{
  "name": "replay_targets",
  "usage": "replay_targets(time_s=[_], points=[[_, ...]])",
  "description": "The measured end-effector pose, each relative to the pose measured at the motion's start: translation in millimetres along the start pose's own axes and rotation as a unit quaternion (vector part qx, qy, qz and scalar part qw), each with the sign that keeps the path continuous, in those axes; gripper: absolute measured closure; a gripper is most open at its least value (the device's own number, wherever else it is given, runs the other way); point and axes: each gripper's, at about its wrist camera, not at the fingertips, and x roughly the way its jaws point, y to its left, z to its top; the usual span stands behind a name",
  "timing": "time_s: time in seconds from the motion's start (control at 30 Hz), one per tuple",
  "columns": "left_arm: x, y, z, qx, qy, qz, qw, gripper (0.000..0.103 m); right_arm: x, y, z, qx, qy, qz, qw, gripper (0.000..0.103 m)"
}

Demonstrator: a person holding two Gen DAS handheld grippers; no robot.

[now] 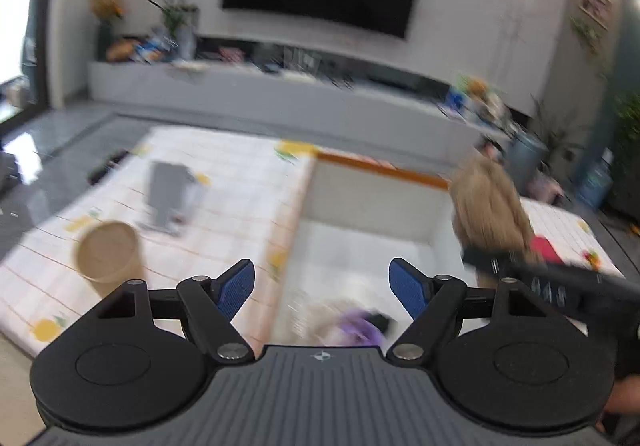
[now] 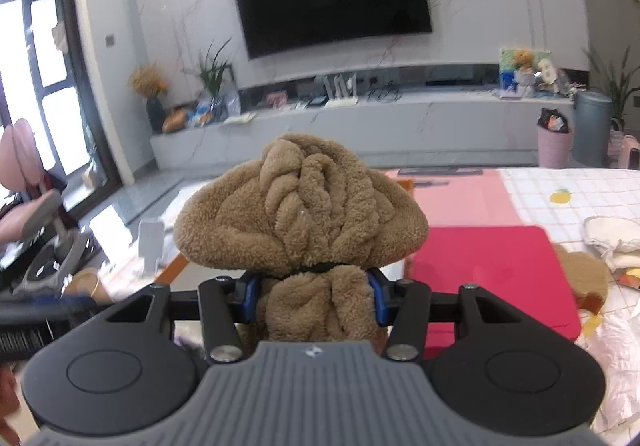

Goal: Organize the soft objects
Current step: 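Release the flower into the orange box while the right tool lowers the bear inside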

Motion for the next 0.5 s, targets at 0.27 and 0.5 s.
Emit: replay_targets(time_s=[0.27,0.5], points=[[6,28,4,-0.034,0.003,0.037,0.9987,0.013,40,27,0,-0.058,0.086,-0.021,0.994,0.052],[5,36,5,-0.040,0.002,0.018,0.9990,0.013,78,33,3,-0.042,0.159,-0.057,0.985,0.051]])
